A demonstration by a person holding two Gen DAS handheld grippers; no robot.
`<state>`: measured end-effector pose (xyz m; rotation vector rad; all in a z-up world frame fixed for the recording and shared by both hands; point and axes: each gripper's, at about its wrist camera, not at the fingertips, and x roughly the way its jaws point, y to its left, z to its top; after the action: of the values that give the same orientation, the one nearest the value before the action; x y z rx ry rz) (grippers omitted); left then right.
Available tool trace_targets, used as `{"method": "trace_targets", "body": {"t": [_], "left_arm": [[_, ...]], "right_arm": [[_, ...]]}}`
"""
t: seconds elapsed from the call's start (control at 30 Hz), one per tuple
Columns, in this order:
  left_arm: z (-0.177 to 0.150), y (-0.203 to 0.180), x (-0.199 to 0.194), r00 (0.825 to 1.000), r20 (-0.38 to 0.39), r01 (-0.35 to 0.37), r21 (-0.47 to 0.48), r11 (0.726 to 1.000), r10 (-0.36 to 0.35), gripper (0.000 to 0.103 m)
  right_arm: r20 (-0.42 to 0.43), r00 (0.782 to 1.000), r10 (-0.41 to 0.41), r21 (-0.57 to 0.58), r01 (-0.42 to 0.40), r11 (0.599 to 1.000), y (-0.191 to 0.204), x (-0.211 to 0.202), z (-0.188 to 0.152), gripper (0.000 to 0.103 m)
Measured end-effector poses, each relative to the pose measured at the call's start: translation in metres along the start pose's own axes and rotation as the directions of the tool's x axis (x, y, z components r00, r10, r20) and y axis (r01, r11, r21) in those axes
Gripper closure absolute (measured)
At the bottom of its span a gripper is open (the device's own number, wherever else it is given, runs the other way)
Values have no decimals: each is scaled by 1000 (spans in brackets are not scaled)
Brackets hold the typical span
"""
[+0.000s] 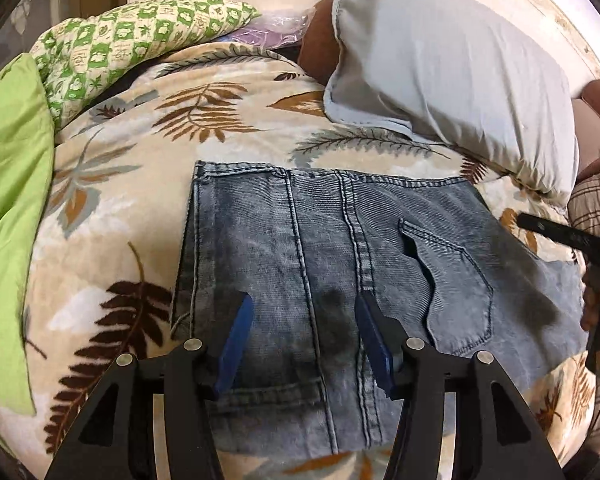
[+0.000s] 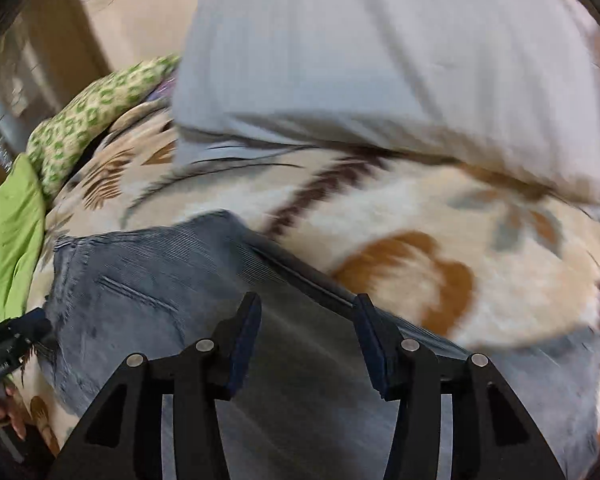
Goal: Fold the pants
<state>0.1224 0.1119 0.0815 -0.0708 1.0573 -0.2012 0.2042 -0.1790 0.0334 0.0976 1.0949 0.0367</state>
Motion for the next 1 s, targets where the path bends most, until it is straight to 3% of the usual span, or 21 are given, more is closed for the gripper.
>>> {"method": "trace_targets", "body": {"t": [0.23, 0.3, 0.33, 0.37, 0.43, 0.57, 0.67, 0.83, 0.9, 0.93, 0.97, 1.0], "left_arm": [[11, -4, 30, 1000, -5, -19, 55, 998, 19, 52], [14, -5, 38, 999, -2, -34, 76, 996, 34, 60], [15, -5, 40, 999, 1, -39, 85, 996, 39, 67], [17, -5, 43, 999, 7, -42, 89, 995, 42, 70], [20, -3, 46, 998, 23, -55, 86, 995, 54, 88], [27, 3, 53, 999, 35, -31, 59, 998, 29, 90], [28, 2, 64, 999, 21, -49, 73, 996, 48, 90], [30, -1, 75, 998, 16, -66, 85, 994, 65, 89], [31, -2, 74, 998, 12, -68, 90, 994, 67, 89], [31, -2, 72, 998, 12, -70, 90, 993, 69, 89], [31, -3, 69, 997, 12, -76, 84, 993, 76, 89], [30, -4, 65, 997, 14, -79, 77, 994, 78, 87]], "right_arm": [[-52, 998, -20, -30, 18, 999, 28, 49, 23, 55], [-80, 997, 0, -66, -5, 998, 34, 59, 24, 82], [-86, 996, -4, -96, -4, 995, 38, 62, 24, 101], [-76, 997, -19, -121, 10, 993, 40, 61, 25, 103], [-33, 999, -40, -156, 34, 987, 45, 57, 29, 103], [5, 1000, -17, -81, 18, 997, 30, 53, 47, 103], [43, 996, -80, -87, 84, 993, 25, 54, 54, 103], [46, 997, -61, -38, 63, 997, 20, 56, 50, 103], [54, 997, -62, -24, 63, 998, 19, 48, 42, 98], [56, 996, -64, -15, 65, 998, 18, 42, 36, 81], [63, 996, -62, -6, 62, 998, 17, 36, 31, 55], [76, 995, -65, 1, 65, 998, 16, 28, 24, 39]]}}
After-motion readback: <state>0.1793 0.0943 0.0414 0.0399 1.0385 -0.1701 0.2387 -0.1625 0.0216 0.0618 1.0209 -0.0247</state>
